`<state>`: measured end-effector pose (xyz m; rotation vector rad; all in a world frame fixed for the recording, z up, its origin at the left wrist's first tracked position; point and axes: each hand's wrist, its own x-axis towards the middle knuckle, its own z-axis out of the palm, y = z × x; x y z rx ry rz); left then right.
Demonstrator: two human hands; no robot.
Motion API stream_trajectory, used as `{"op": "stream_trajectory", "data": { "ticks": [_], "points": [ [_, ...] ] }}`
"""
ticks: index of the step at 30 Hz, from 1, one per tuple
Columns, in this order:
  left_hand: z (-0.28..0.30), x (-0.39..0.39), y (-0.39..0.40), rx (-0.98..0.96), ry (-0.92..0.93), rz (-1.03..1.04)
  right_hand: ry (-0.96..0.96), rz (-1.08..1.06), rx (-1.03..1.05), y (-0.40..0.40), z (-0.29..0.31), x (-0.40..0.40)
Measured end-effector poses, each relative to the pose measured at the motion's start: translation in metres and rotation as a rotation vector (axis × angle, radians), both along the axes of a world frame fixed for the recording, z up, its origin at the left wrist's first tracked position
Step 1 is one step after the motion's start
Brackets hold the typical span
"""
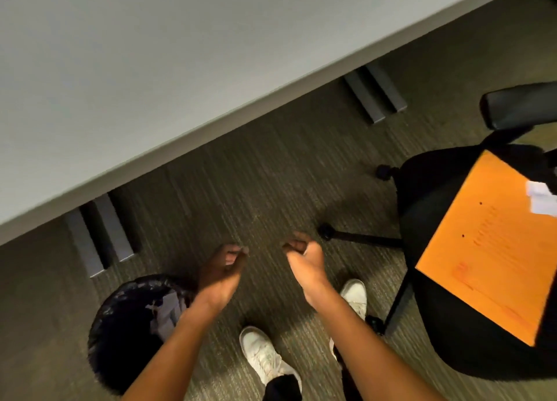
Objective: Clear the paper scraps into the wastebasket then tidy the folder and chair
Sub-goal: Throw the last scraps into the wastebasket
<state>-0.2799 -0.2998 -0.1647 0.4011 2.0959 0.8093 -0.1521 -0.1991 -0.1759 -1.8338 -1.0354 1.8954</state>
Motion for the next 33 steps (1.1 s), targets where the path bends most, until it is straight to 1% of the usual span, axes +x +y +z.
{"op": "stream_trajectory", "data": {
  "ticks": [5,10,14,17,22,27,30,33],
  "points": [
    [0.011,0.042,0.067,0.035,0.005,-0.073,-0.031,0.021,0.168,0.055,0.017,0.060],
    [0.020,0.091,0.124,0.109,-0.033,-0.195,-0.135,-0.007,0.285,0.100,0.028,0.133],
    [0.027,0.132,0.167,0.111,-0.084,-0.395,-0.245,-0.082,0.357,0.132,0.030,0.202],
    [0.032,0.160,0.199,0.140,-0.037,-0.529,-0.370,-0.142,0.388,0.152,0.023,0.259],
    [0.017,0.204,0.247,0.167,0.094,-0.725,-0.610,-0.295,0.348,0.178,0.009,0.351],
    [0.004,0.252,0.288,0.200,0.203,-0.902,-0.831,-0.330,0.246,0.194,0.000,0.432],
    [0.000,0.280,0.313,0.208,0.271,-1.024,-0.953,-0.386,0.181,0.201,-0.007,0.467],
    [-0.002,0.306,0.339,0.209,0.302,-1.098,-1.011,-0.424,0.123,0.209,-0.015,0.490]
  ]
}}
